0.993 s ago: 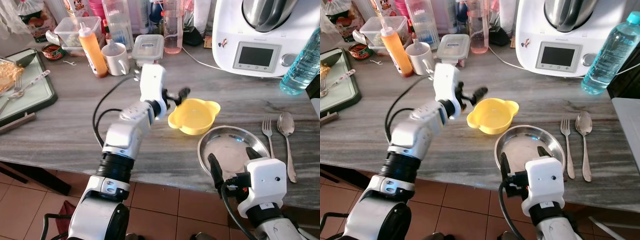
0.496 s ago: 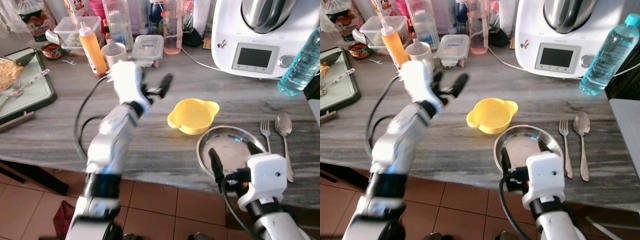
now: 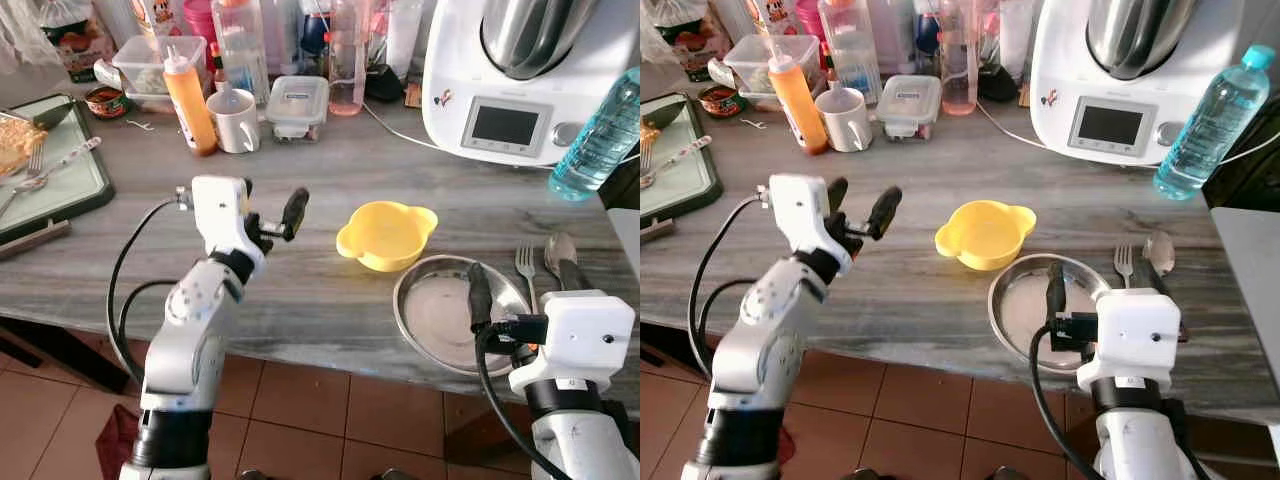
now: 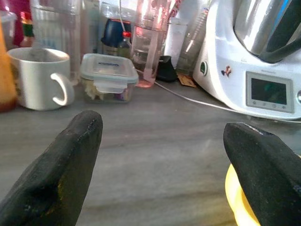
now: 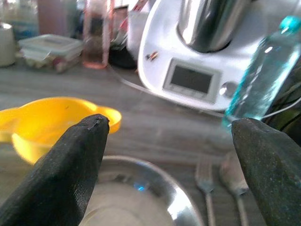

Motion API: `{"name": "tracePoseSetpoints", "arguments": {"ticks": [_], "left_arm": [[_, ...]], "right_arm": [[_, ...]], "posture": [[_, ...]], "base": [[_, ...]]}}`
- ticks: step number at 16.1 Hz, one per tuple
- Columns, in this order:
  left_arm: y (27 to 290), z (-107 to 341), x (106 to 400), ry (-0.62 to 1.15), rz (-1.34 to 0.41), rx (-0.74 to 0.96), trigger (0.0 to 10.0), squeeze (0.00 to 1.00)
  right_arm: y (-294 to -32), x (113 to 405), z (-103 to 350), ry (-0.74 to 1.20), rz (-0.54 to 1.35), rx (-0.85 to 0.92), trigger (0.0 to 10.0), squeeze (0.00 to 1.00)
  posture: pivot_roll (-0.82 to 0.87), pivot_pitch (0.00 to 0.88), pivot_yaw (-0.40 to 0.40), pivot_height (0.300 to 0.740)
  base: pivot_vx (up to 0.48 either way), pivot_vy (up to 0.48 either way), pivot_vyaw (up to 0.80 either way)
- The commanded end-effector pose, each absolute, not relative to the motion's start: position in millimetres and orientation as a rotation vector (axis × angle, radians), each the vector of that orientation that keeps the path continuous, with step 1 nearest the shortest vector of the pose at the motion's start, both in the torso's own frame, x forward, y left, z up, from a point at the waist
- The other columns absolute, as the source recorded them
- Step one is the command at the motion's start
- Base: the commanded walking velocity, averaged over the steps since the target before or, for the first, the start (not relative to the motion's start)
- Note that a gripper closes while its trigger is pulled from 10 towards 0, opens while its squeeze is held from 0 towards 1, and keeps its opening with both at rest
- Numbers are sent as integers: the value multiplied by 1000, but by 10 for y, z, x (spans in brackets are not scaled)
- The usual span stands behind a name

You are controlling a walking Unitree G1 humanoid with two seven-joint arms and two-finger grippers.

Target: Setting the table

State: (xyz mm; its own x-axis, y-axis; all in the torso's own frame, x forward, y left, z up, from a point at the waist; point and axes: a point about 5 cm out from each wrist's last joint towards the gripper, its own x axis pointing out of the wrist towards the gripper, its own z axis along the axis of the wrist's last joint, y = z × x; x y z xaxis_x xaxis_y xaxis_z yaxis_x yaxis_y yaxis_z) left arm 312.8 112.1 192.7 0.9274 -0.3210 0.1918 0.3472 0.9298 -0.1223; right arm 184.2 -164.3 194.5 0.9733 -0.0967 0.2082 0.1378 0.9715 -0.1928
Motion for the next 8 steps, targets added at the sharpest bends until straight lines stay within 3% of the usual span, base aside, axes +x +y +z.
{"name": "tracePoseSetpoints", "arguments": {"ticks": [1, 2, 3, 8], "left_arm": [[1151, 1956, 3074, -209, -331, -108, 10000, 1000], [1172, 1884, 3055, -184, -329, -101, 10000, 1000], [1228, 1776, 3011, -163, -320, -51, 10000, 0], [1461, 1535, 2851, -167, -248, 85, 10000, 0]], "right_arm": [[-1672, 1832, 1948, -215, -148, -233, 10000, 0], [-1680, 1829, 1940, -216, -157, -226, 10000, 0], [-1689, 1820, 1931, -219, -164, -231, 10000, 0], [-1708, 1787, 1898, -227, -183, -244, 10000, 0]], "posture": [[4, 115, -8, 714], [9, 114, -9, 714], [11, 113, -8, 714], [15, 115, -25, 714]], "base": [[0, 0, 0], [0, 0, 0], [0, 0, 0], [0, 0, 0]]}}
